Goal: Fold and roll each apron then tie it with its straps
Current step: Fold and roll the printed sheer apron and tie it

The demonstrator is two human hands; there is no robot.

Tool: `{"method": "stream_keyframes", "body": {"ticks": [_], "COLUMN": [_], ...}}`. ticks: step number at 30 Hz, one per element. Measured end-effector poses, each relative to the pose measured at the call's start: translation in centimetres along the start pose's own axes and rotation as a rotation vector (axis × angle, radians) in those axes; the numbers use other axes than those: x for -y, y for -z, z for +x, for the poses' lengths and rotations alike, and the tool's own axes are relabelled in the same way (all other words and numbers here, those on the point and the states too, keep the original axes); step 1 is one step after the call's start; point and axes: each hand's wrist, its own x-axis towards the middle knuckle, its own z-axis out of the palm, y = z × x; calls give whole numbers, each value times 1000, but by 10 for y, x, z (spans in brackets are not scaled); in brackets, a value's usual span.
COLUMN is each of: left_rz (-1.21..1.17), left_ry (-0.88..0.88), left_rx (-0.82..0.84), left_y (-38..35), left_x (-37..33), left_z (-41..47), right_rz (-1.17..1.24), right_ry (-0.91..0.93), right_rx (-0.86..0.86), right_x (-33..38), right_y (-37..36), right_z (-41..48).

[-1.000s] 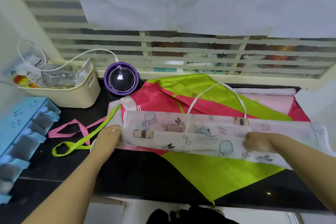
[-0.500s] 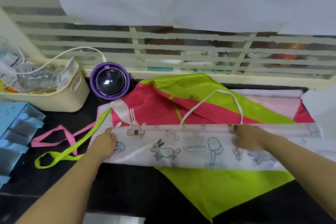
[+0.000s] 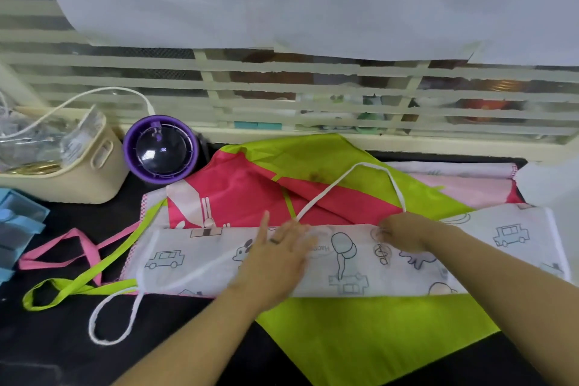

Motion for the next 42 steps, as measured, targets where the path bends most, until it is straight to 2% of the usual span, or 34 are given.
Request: {"method": "stream_keyframes", "body": {"ticks": [3,8,12,18,23,27,32,35,36,38,39,40,42], "left_rz": [-20,-54,-68,-67,-75,-78,-62,-59,-56,-57,-60,-61,-63], "left_ry": [-39,-10,-20,-26,-21,-19,-22,-10,-8,-12,-17,-19,-13], "left_rx": [199,226,155,140,107,100,119,159,170,187,198,207,234], "left_y": [-30,-62,-63,-65,-70,-71,-69,-65,-65,-63,-62,-61,-59], "left_x": [-18,-14,-15,-16,-16,-15,-17,-17,-17,-17,-17,-16,-16], "left_z": [6,-3,-2,-2,-2,-3,-3,-2,-2,-3,-3,-3,-3], "right_rz": [52,-64,-167,7,1,27,139,135,102,111,152,188,89], "right_ry": [5,-195,-132,-266,-266,-328,-267,-230,-175,96,270,421,533], "right_rx": [-87,-401,-695,-726,-787,-764,-870,-1049,-1142,-1236,-1196,-1059,-665], "right_x": [-12,-49,-76,-125,-147,-150,-156,-150,-136,-88,-57,-27,18], "right_y": [-11,-42,-65,-76,-70,-65,-74,-73,-71,-68,-72,-79,-101], "right_z": [2,-20,-22,-21,-13,-3,2,-2,-6,-13,-17,-21,-25]}}
